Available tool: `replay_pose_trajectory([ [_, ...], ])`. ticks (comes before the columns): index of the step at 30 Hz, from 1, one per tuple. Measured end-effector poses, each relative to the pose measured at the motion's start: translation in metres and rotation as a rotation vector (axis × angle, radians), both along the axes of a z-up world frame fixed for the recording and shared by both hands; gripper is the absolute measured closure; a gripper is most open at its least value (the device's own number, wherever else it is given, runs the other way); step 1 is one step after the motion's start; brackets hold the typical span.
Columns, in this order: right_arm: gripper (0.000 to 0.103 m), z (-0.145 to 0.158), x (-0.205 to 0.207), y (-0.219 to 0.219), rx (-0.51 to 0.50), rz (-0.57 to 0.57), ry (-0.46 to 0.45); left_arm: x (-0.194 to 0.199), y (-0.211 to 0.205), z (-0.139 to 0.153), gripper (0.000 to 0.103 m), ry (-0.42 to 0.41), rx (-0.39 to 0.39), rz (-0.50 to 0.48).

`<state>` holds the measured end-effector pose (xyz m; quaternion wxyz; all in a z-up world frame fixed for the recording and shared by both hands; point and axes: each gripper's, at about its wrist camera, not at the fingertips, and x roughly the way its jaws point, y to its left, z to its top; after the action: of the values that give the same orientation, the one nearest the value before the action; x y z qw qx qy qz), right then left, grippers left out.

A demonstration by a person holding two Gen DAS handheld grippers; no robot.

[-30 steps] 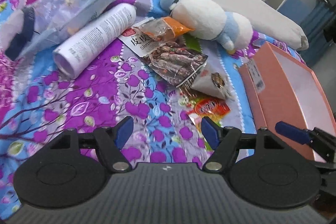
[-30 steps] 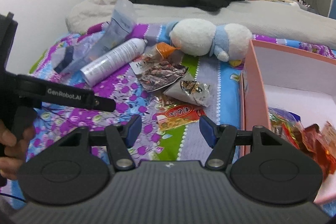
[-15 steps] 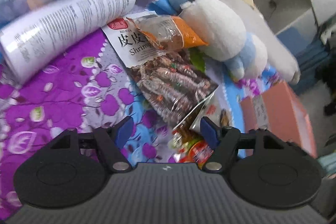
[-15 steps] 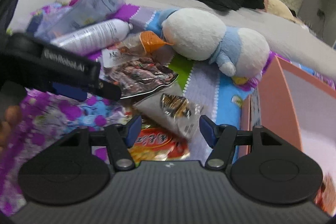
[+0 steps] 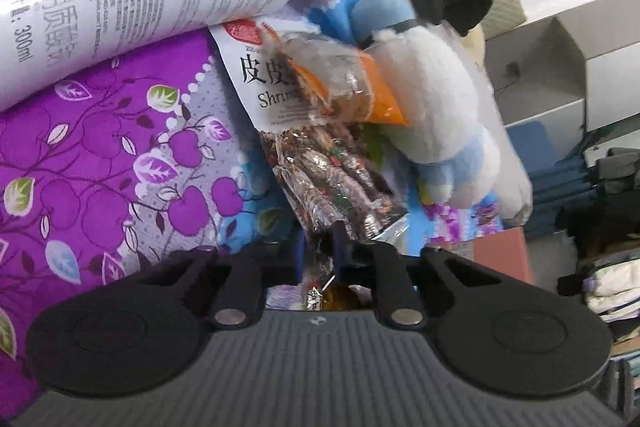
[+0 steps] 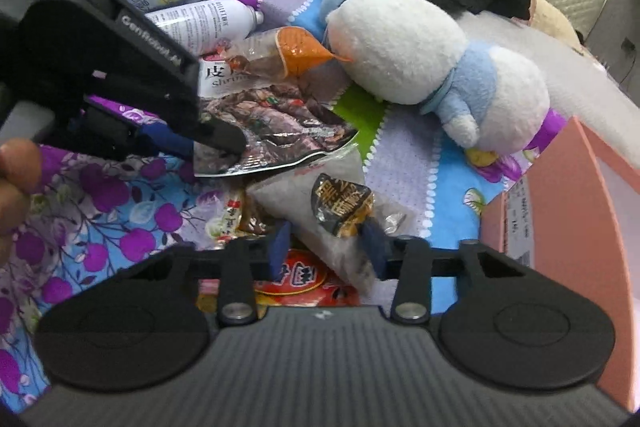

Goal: Organize snacks
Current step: 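Reach the left tool to the Shrimp flavor bag while the right tool reaches the clear bread packet, then grip the Shrimp flavor bag with the left tool while the right tool grips the bread packet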

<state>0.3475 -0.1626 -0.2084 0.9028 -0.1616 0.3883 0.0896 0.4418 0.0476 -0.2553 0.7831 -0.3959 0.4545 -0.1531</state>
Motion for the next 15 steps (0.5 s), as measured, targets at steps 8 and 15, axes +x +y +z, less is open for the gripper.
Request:
replay_pose_trajectory([
  [8, 0.085, 0.02, -0.023, -0.002, 0.001, -0.016, -0.003, -0.033, 0.006, 0.021, 0.097, -0.023, -0.039, 0.002],
  [15, 0.088, 0.037, -0.061, 0.0, -0.007, -0.011, 0.005, -0.083, 0.016, 0.047, 0.099, -0.046, -0.034, -0.013],
])
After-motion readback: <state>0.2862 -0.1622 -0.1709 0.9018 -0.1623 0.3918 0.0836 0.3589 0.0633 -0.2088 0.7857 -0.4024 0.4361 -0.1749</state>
